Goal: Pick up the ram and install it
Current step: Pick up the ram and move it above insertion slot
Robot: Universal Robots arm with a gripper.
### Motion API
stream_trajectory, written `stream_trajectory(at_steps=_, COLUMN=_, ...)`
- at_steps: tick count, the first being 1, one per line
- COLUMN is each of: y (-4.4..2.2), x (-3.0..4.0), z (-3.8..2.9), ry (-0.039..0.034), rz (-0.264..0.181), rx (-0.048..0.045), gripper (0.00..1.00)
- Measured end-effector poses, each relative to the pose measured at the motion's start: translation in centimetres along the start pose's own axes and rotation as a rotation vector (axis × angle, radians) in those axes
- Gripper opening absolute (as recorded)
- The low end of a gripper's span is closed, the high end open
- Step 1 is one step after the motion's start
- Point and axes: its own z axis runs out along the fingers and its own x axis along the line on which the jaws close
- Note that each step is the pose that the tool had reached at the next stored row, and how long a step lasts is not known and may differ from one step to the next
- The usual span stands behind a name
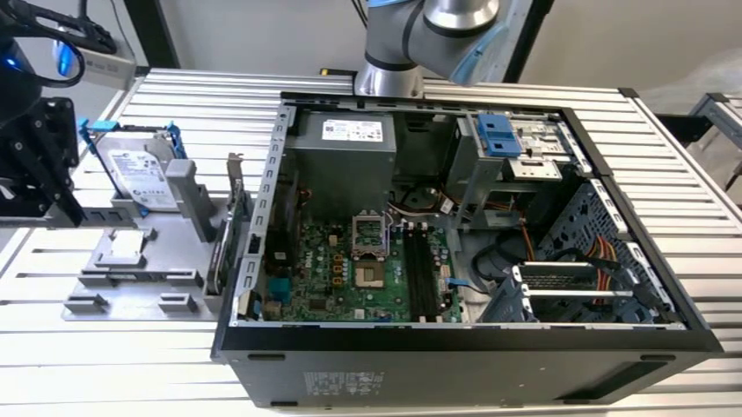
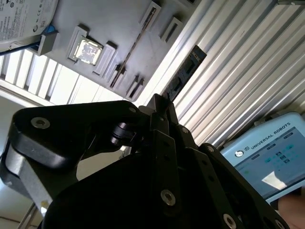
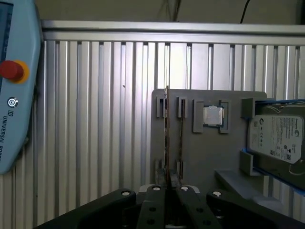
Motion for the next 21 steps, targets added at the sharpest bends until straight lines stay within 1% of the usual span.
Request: stream_trajectory(at_steps=21, y=0.02, x=0.01, z=-0.45, ry=-0.0001, rz=0.000, rx=0.0001, gripper=0.00)
